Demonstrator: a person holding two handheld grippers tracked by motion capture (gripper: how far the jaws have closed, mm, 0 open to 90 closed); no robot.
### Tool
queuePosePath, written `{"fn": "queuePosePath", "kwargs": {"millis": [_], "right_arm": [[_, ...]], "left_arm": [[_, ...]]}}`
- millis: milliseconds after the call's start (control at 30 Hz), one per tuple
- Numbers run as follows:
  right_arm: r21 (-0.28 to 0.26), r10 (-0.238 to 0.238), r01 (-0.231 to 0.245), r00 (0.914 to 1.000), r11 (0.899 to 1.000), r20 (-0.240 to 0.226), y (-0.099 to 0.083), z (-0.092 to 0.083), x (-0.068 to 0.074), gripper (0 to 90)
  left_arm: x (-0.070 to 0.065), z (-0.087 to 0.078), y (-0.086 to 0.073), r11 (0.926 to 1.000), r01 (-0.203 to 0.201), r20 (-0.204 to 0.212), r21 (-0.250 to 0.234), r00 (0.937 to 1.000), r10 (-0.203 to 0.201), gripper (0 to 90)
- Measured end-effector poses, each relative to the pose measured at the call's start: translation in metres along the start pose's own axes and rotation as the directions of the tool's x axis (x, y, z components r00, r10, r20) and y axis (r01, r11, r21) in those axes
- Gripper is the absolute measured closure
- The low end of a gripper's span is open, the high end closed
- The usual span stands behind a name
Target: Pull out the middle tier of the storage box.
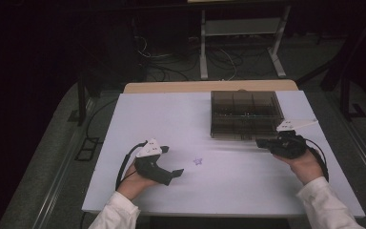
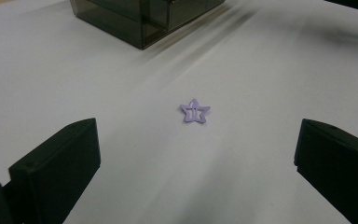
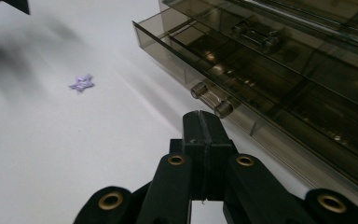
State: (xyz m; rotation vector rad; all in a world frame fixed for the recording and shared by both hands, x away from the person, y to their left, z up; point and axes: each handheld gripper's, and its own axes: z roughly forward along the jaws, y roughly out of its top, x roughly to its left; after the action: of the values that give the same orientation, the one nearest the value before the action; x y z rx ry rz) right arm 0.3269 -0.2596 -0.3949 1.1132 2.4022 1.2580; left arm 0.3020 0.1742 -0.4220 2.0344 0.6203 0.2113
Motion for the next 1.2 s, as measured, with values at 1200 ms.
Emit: {"fn": "queuePosePath", "kwargs": {"millis": [1200], "right_arm": [[0.067, 0.040, -0.043, 0.9984, 0.997, 0.041, 0.035, 0.043, -0.033, 89.4]], "left_arm": [[0.000, 0.001, -0.001, 1.0000, -0.003, 0.002, 0.008, 1.0000, 0.003, 0.0]]}}
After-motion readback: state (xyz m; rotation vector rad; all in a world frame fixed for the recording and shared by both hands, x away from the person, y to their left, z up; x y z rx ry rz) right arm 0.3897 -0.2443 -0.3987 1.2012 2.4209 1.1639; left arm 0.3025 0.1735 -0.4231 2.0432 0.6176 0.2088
